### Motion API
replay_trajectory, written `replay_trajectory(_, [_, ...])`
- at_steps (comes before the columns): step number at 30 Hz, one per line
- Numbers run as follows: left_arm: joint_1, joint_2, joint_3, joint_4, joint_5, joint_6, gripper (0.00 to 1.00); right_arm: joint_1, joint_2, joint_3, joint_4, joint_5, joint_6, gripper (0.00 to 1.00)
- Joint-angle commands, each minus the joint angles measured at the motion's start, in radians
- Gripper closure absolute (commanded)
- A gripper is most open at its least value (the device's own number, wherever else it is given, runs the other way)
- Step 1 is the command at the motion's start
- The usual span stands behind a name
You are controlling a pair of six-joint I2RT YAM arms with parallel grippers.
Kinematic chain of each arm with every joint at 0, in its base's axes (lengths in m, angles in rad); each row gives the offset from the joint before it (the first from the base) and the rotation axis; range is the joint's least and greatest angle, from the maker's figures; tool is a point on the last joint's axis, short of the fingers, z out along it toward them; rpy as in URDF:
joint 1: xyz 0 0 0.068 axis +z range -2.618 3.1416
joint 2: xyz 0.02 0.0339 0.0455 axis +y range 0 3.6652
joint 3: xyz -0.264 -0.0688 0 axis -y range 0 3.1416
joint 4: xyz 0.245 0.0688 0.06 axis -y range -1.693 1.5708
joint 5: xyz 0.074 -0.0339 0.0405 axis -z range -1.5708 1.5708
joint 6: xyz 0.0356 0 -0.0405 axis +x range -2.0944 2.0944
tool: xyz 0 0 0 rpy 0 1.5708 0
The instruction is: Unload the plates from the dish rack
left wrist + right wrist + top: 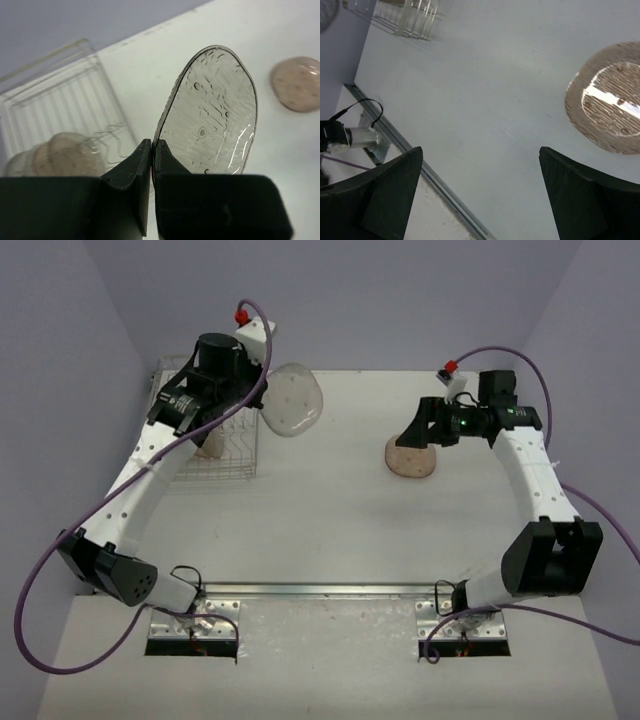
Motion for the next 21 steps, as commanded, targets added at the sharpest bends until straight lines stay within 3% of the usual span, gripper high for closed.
replay_trajectory(1, [-0.021, 0.009, -0.088, -0.076, 0.389, -0.05, 1.0, 0.193, -0.094, -0.023, 0.105, 0.071, -0.012, 0.04])
replay_trajectory(5, [-0.061, 0.008, -0.144, -0.055, 0.428, -0.043, 1.0, 0.307, -0.081, -0.003, 0.123, 0.14, 0.027, 0.08])
replay_trajectory(16, [-0.098, 0.003, -0.207, -0.006, 0.429, -0.083, 1.0, 0.374, 0.044, 0.034, 0.142, 0.118, 0.098, 0.21])
replay_trajectory(21, [-0.1, -0.007, -0.234, 0.005, 0.434, -0.086, 1.0, 0.42, 0.093, 0.031, 0.17, 0.118, 0.109, 0.35])
